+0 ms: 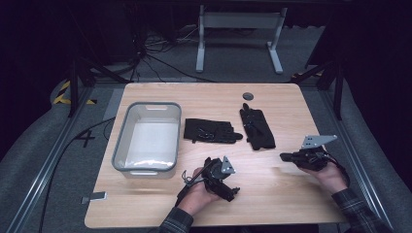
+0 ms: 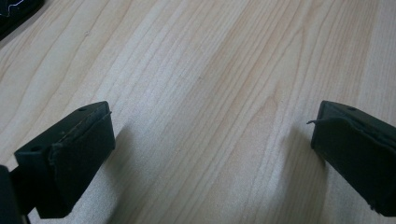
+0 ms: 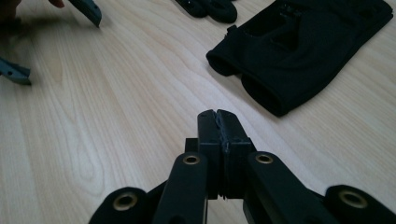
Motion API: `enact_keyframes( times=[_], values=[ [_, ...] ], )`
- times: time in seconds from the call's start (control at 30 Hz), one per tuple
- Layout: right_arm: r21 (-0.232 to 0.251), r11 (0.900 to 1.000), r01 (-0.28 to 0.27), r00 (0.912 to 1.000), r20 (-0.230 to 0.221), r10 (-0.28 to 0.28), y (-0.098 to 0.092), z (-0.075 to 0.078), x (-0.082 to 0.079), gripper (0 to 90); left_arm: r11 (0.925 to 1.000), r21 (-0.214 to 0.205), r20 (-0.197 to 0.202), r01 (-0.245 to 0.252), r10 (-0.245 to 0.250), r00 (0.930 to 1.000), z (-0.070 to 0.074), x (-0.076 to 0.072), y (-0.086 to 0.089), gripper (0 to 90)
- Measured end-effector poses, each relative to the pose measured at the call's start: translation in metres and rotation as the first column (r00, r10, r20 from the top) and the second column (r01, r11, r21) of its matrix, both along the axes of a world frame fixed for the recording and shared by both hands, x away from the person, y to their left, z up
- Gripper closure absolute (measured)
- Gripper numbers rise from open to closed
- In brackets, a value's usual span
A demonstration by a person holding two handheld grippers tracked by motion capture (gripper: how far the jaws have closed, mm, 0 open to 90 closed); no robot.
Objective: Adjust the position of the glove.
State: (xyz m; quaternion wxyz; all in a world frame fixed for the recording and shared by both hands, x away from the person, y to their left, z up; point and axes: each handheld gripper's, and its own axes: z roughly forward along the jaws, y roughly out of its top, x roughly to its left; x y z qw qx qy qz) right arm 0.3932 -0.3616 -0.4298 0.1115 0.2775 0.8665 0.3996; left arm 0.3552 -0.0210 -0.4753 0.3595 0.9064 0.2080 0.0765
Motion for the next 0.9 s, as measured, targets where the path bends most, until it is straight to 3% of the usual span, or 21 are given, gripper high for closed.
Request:
enact_keyframes(
  times=[0.4,0.77,0.9],
  values=[
    [0.007,0.9999,-0.009,0.9999,0.005,0.009,0.016,0.003,0.031,89.8,1.0000,-0.002,-0.002,0.000,0.000,1.0000,0.000,0.000,0.000,0.0],
    [-0.011,0.9999,0.001,0.9999,0.015,-0.001,0.028,-0.003,0.058,89.8,0.9999,0.000,-0.002,-0.011,0.011,0.9999,0.000,-0.001,0.001,0.0],
    [-0.041,0.9992,-0.001,0.9998,0.018,0.001,0.032,-0.008,0.067,89.8,0.9999,0.000,-0.002,-0.012,0.012,0.9999,0.000,-0.001,0.001,0.0]
  ],
)
